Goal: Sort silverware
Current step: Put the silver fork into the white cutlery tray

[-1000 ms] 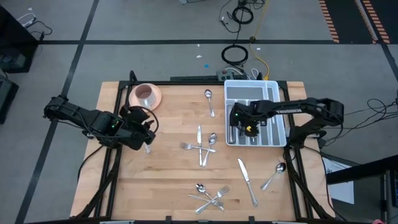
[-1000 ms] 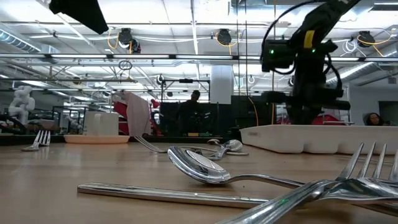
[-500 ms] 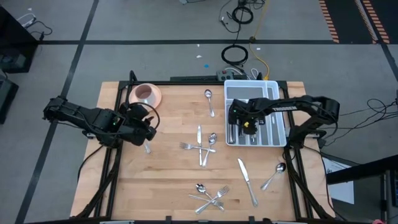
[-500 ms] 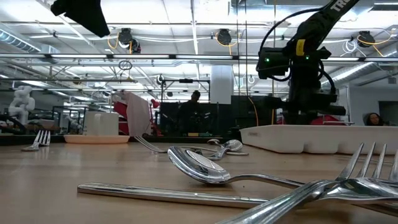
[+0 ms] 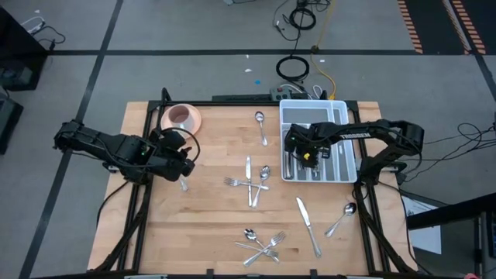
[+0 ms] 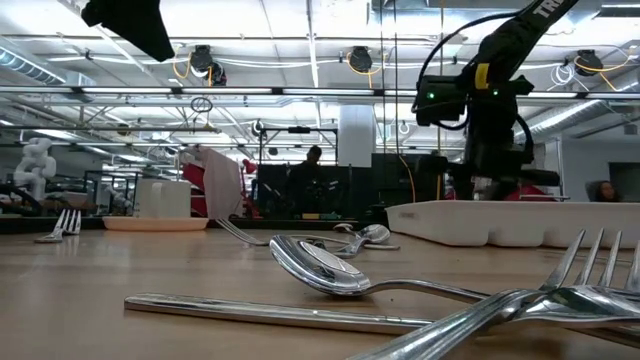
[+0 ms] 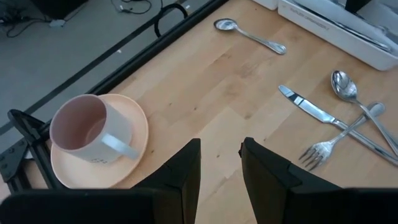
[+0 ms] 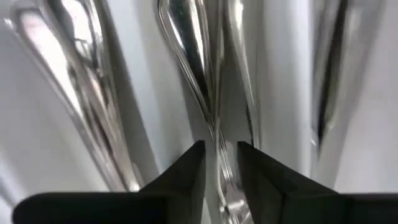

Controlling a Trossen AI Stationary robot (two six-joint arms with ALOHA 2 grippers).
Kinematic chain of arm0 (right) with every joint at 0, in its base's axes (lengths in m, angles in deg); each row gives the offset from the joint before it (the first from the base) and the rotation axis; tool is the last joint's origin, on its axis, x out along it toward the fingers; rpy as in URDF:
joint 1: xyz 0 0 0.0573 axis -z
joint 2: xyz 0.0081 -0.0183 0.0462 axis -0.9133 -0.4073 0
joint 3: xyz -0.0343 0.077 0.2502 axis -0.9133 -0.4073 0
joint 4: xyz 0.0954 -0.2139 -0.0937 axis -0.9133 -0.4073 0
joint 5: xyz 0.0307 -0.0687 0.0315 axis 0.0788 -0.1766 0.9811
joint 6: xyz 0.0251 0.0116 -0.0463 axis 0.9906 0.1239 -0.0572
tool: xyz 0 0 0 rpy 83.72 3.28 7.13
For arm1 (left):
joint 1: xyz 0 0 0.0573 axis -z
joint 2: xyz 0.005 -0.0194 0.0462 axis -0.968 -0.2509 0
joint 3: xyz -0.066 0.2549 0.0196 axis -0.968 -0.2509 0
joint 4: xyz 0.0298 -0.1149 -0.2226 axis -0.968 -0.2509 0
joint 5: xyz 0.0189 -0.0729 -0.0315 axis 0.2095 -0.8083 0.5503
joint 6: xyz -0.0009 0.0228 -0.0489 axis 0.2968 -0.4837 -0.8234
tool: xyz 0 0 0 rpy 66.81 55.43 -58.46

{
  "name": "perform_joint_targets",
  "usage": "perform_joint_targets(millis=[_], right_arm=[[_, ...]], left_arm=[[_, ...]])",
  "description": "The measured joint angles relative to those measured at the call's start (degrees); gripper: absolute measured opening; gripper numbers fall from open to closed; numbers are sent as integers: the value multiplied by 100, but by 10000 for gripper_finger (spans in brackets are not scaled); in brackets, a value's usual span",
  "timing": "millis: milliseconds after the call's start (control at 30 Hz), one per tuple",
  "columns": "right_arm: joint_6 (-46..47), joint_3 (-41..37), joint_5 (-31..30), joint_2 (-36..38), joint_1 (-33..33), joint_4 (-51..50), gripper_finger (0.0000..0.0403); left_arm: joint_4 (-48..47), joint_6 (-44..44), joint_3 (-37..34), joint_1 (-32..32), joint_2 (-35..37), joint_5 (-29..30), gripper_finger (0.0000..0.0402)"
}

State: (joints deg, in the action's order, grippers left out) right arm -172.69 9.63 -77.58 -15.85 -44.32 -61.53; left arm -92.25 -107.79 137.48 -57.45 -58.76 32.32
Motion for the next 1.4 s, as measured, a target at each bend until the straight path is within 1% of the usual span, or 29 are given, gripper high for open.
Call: perform_joint_targets(millis=[100, 200, 300, 367, 467, 600, 633, 700, 733, 800, 867, 933, 1000, 1033, 1100, 1200, 1300, 1333, 1400], right_arm=[[36, 9, -8, 275, 4, -87, 100], [85, 102, 7, 505, 4, -455, 101], [328, 221, -15, 680, 3, -948, 101], [674, 307, -146, 780, -22, -1334, 101], [1510, 563, -230, 1081, -116, -1720, 101], [2692, 1130, -262, 1500, -488, -2303, 101], [3083, 1297, -266, 1580, -617, -2440, 101], [4155, 1634, -273, 1680, -940, -2673, 101], [4768, 1806, -268, 1682, -1123, -2733, 101], [5974, 2153, -265, 1670, -1434, -2853, 101], [6836, 2456, -258, 1675, -1653, -2978, 101], [7458, 2723, -285, 1676, -1819, -3051, 101], [7914, 2933, -389, 1674, -1952, -3192, 100], [8117, 3024, -494, 1674, -2014, -3287, 100], [8444, 3160, -667, 1676, -2119, -3517, 100], [8928, 3252, -741, 1674, -2225, -3968, 100], [9499, 3261, -730, 1674, -2320, -4414, 100], [9632, 3261, -717, 1674, -2358, -4567, 100], [9834, 3261, -700, 1674, -2461, -4812, 100]], left_arm=[[0, 2, 0, 0, 0, -49, 121], [-2, 15, 0, -1, 0, -114, 121], [-1, 39, 0, -1, 0, -116, 121], [-2, 37, 0, 0, 0, -116, 121], [-2, 39, 0, 0, 0, -116, 121], [-109, 35, 0, 0, 0, -116, 121], [-111, 35, 0, 0, 0, -116, 121], [-52, 6, 0, 0, 0, -172, 121], [29, 23, 0, -2, 0, -314, 121], [307, 354, 1, -4, -47, -759, 121], [697, 1008, 7, 0, -216, -1334, 121], [1057, 1815, 7, 0, -496, -1951, 121], [1360, 2498, 7, 0, -792, -2419, 121], [1466, 2745, 7, 0, -948, -2516, 121], [1588, 3025, 7, -74, -1264, -2528, 121], [1750, 3100, 6, -501, -1750, -2510, 121], [2574, 3383, 4, -983, -2222, -2641, 121], [2919, 3588, 4, -1118, -2361, -2795, 121], [3632, 4027, 4, -1362, -2604, -3358, 121]])
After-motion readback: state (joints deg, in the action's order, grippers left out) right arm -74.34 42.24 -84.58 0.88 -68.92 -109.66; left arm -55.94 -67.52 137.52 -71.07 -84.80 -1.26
